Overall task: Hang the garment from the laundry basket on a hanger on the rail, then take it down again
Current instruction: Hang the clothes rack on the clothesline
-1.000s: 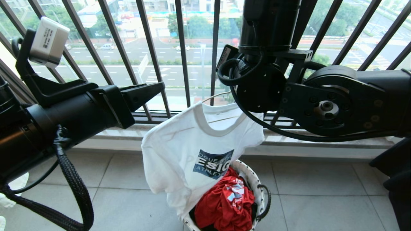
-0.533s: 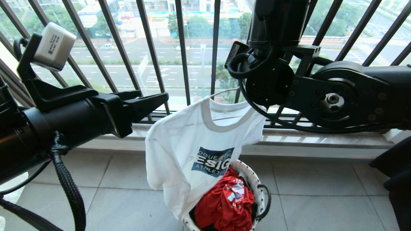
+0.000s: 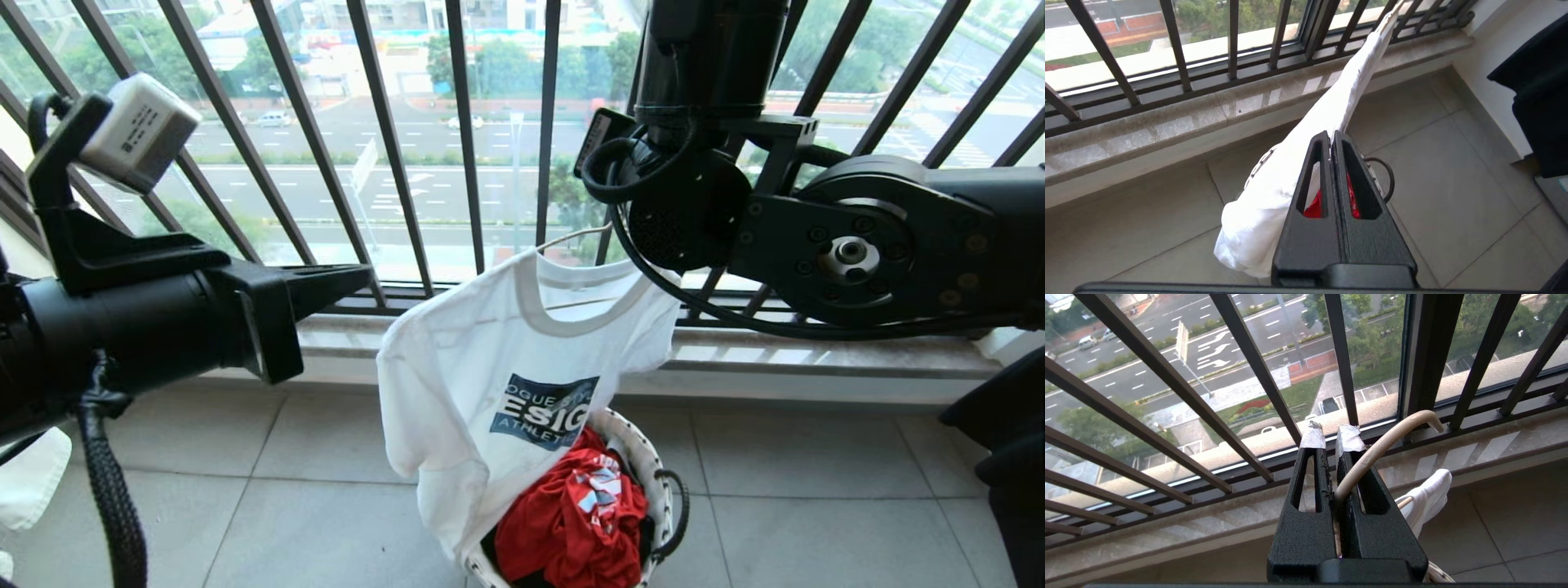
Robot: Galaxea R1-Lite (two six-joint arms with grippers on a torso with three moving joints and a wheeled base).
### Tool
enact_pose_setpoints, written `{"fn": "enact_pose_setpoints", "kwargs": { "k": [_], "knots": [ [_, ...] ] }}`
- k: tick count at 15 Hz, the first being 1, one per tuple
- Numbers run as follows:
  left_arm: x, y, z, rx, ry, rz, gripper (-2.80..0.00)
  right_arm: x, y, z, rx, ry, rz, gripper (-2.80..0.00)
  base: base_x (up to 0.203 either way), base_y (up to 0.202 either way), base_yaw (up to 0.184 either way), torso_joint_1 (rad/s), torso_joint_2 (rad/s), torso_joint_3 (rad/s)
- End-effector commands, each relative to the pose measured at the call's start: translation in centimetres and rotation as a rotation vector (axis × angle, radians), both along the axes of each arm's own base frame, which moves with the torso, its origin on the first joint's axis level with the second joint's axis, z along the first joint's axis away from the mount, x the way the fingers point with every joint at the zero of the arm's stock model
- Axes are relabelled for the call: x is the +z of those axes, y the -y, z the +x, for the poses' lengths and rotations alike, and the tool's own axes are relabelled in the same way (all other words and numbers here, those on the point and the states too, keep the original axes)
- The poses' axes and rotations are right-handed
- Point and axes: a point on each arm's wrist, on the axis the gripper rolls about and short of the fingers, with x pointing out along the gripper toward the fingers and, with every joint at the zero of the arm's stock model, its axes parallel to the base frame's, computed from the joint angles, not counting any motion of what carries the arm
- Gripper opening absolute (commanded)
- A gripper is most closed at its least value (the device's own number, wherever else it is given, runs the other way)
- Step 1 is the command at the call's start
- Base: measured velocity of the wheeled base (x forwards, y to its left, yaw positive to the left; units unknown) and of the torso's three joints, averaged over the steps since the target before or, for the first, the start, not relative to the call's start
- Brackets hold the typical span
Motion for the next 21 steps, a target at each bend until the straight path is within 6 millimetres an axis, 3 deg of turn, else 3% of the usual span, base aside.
{"fn": "enact_pose_setpoints", "kwargs": {
  "k": [1, 5, 9, 10, 16, 21],
  "knots": [
    [0.0, -0.3, -0.6, -0.031, 0.008, 0.062, -2.80, 0.1, 0.3, -0.3, -0.002, -0.022, -0.022, -2.80, 0.000, 0.000, 0.000, 0.000, 0.00, 0.000],
    [2.0, 0.3, -0.5, -0.261, 0.007, 0.157, -2.80, 1.0, 1.2, -1.3, 0.031, -0.033, -0.031, -2.80, 0.000, 0.000, 0.000, 0.000, 0.00, 0.000],
    [2.4, 2.4, 1.8, -0.344, -0.134, 0.303, -2.80, 1.3, 1.4, -1.6, 0.047, -0.028, -0.027, -2.80, 0.000, 0.000, 0.000, 0.000, 0.00, 0.000],
    [2.4, 2.9, 1.9, -0.362, -0.132, 0.308, 0.00, 1.3, 1.4, -1.6, 0.052, -0.029, -0.027, -2.80, 0.000, 0.000, 0.000, 0.000, 0.00, 0.000],
    [3.0, 6.6, 3.0, -0.362, -0.088, 0.377, 0.00, 1.4, 1.4, -1.7, 0.055, -0.028, -0.027, -2.80, 0.000, 0.000, 0.000, 0.000, 0.00, 0.000],
    [0.8, 8.3, 5.1, -0.317, -0.065, 0.538, 0.00, 1.8, 1.8, -2.2, 0.071, -0.020, -0.021, -2.80, 0.000, 0.000, 0.000, 0.000, 0.00, 0.000]
  ]
}}
